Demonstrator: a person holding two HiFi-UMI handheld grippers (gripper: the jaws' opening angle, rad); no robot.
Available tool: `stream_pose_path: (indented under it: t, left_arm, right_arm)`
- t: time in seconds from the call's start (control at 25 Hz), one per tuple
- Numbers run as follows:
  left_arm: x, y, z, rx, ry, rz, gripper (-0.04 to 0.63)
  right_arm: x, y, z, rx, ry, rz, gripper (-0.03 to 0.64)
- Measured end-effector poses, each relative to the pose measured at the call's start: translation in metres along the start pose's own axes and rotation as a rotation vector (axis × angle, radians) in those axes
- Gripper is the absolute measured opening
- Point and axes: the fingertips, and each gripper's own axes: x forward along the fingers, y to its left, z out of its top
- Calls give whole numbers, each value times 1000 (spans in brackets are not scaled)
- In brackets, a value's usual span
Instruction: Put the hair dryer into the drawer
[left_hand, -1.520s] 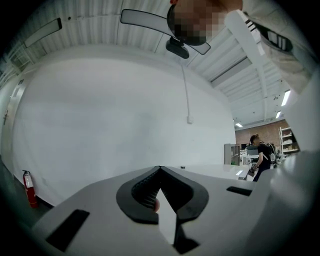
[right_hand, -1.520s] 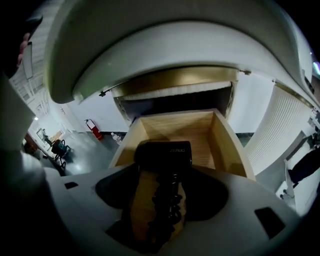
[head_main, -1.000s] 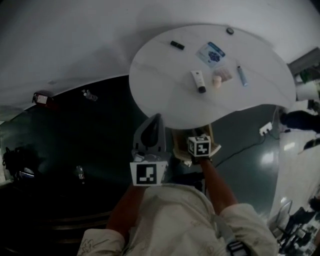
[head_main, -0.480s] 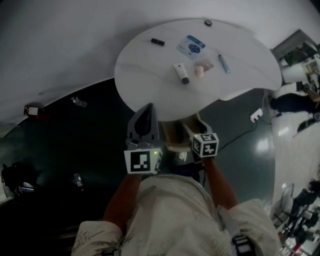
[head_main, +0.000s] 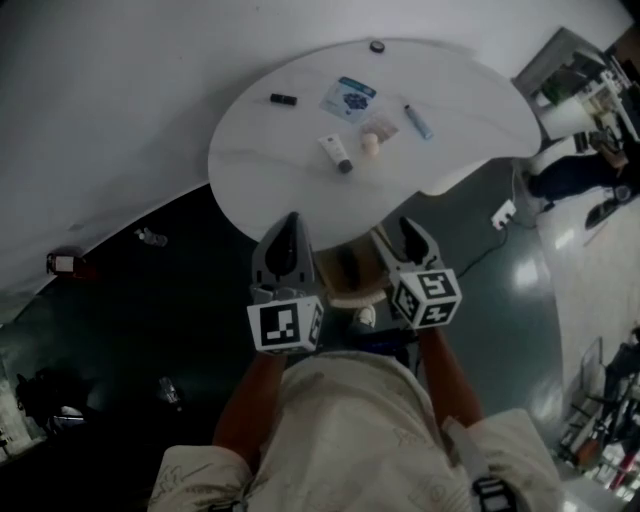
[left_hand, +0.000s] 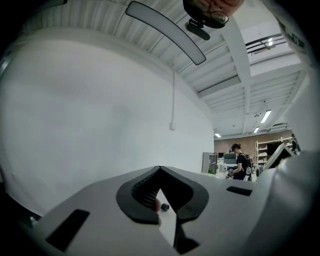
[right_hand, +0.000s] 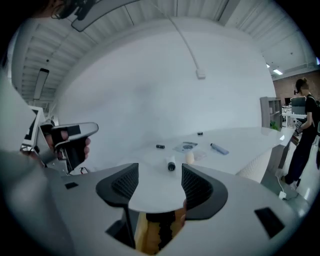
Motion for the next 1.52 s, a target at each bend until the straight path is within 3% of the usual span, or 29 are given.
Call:
stream_pose_path:
  t: [0.44,0.68,0.88,1.52]
  left_arm:
    - [4,-17,19,24,0,-36,2]
    - [9,-19,29,31,-6,-46,2]
    - [9,-25,35,37,-18,-58,2]
    - [4,-33,44,81,-42,-53,2]
  right_arm:
    - [-42,29,92,-124,-271,-1,276]
    - [-55,29,122,-144,-360,-30,174]
    - [-64,22,127,-133,-383,-72,13]
    - [-60,22,120,-177,-350,-104,5]
